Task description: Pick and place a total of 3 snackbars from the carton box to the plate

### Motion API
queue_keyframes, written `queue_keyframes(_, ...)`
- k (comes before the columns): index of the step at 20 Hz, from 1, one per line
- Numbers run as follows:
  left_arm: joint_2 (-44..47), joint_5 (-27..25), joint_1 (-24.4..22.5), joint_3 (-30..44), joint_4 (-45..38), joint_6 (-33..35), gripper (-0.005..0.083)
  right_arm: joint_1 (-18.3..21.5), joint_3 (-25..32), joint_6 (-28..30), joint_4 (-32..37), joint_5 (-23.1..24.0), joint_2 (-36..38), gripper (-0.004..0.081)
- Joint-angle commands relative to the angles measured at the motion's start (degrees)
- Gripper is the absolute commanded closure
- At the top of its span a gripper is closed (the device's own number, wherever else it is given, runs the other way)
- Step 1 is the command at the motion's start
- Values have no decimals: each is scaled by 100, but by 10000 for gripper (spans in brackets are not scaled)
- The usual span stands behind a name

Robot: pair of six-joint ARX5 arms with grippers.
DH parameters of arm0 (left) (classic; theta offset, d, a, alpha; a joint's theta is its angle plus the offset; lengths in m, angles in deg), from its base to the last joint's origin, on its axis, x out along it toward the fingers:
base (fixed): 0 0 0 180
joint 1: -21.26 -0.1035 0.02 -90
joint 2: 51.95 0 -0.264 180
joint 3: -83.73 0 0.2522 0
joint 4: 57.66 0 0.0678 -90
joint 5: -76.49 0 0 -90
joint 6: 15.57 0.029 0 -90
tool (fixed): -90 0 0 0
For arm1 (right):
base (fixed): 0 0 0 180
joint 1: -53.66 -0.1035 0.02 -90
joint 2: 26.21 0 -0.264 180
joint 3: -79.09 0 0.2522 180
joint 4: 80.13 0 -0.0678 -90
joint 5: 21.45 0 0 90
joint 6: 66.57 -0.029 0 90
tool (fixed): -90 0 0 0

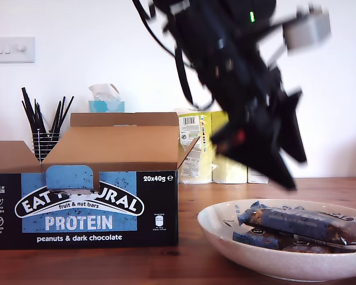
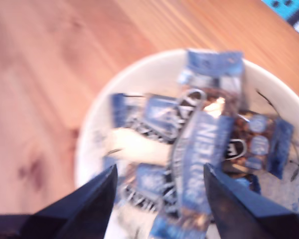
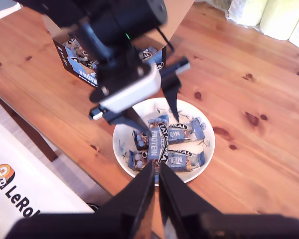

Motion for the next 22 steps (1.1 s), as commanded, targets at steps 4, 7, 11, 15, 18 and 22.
queue_keyframes(4,909,-304,111,-11,219,-1980,643,-22,83,7,431,4,39,783)
queue_keyframes(7,1239,-295,11,-11,590,-3165,796,-22,306,-57,1294,103,39,783)
queue_keyframes(11,1425,-323,-577,-9,398,-4529,796,-22,1176,-319,2942,503,-50,783)
queue_keyframes(15,1453,-413,-1464,-4,87,-5222,796,39,2100,-457,4959,1067,-374,783)
queue_keyframes(18,1453,-409,-2122,17,-79,-5421,796,330,2347,-461,6004,1292,-872,783)
queue_keyframes(22,1458,-334,-3014,155,-380,-5685,796,1276,2350,-466,6918,1099,-1845,783)
